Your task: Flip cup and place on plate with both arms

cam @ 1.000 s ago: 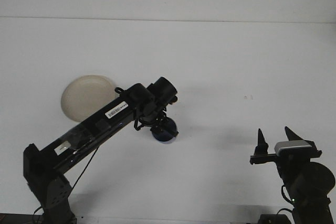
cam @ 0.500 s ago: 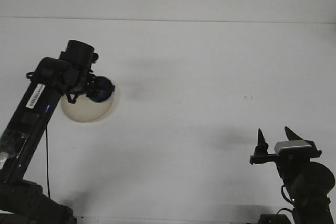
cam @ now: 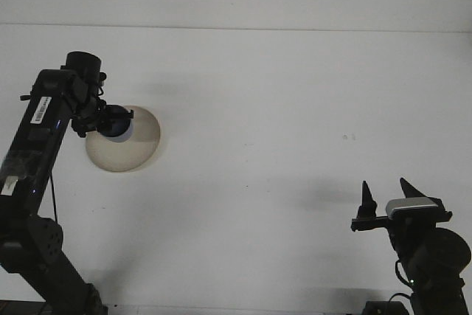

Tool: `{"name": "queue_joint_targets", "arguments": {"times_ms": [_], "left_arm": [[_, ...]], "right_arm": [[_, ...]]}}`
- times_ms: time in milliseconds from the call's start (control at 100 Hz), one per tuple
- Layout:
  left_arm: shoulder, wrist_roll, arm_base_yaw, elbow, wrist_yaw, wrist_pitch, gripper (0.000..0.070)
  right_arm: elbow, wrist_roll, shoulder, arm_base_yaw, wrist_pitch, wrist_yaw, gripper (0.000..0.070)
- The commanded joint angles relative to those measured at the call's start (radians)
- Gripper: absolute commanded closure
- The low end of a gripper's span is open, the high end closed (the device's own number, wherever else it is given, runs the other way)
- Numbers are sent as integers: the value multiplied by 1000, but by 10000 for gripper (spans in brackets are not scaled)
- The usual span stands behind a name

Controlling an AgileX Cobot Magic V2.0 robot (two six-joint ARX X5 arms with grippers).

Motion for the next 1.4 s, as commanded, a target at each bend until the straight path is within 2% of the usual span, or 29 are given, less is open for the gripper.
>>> {"name": "queue_joint_targets", "arguments": {"times_ms": [0,480,520,640,680,760,1010,1390], "left_arm": [[39,20,5,17,24,8,689],[164,21,35,17,27,16,677],[164,21,36,17,27,21,652],[164,21,44,17,29,29,475],[164,21,44,17,35,29,436],[164,24,48,17,39,34,416],[164,21,60,56,39,53,272],[66,-4,68,174,39,-3,265]], "right_arm": [[5,-4,-2,1,12,-1,171],[5,-4,-2,2,12,-1,171],[5,-4,-2,1,12,-1,171],[5,-4,-2,2,12,-1,171],[5,-4,-2,1,12,-1,171],[5,-4,-2,1,12,-1,171],[5,-4,-2,1,12,-1,171],[5,-4,-2,1,12,-1,171]]}}
